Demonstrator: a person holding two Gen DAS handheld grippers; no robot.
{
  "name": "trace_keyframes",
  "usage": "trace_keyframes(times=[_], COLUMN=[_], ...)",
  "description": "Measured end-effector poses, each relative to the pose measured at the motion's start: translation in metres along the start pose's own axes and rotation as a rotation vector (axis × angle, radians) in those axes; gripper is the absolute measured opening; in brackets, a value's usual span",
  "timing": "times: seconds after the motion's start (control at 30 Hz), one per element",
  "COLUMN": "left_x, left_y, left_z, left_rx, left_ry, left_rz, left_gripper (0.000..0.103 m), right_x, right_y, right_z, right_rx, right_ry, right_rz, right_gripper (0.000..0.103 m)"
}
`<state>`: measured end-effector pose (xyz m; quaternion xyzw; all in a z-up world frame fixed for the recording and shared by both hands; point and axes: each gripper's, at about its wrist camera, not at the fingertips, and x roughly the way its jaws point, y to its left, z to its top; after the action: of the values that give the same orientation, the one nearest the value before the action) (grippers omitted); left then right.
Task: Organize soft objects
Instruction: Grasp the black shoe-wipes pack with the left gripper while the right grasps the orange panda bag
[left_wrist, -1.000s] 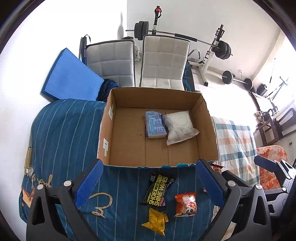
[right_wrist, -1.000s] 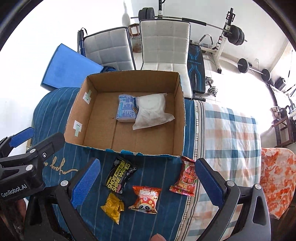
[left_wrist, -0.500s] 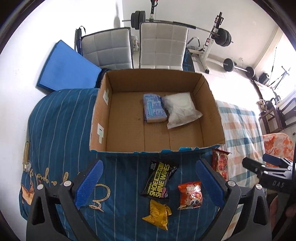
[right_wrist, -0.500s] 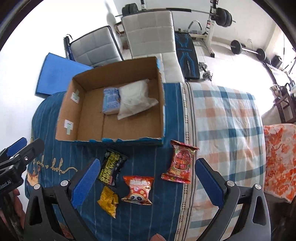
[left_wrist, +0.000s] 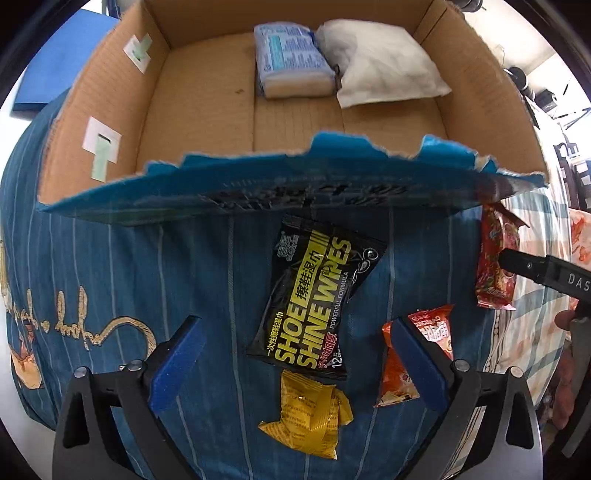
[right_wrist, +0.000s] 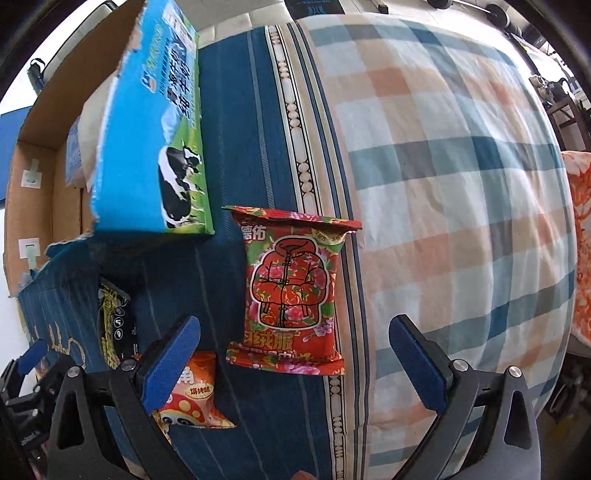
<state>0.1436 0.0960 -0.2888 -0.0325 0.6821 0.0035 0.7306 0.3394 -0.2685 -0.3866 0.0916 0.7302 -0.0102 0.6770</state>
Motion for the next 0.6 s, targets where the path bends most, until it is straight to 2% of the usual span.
trace_keyframes(times=[0.17,0.23,0.3,0.4,0.6], left_x=[0.042,0.057,0.07,0.074,0.067], left_y=[-0.005,-0.004,-0.004,-0.008,-0.006], left_z=[0.0,0.001,0.004,0.006,-0.007], left_rx=[0.017,0.012,0.007,0.023,0.027], left_ry=[0.091,0.12,0.14,0.127,0.123], left_rz=[0.0,-0.005,-0.015,-0.022,0.008], left_gripper=[0.098,0.089,0.069,0.055,0.051], right_x=[0.019,0.02,0.02,0.02,0.021], right_y=[-0.004,-0.001,0.004,0.011,0.03], right_z=[0.002,-0.004,-0.013,-0.03,-0.069], right_rx=[0.045,0.038,0.032,0.037,0.016], right_ry=[0.032,0.038,0.047,0.053,0.078], right_rz=[0.002,0.021,0.023,0.036,0.089], right_gripper=[0.103,0.103,0.103,0.103,0.103])
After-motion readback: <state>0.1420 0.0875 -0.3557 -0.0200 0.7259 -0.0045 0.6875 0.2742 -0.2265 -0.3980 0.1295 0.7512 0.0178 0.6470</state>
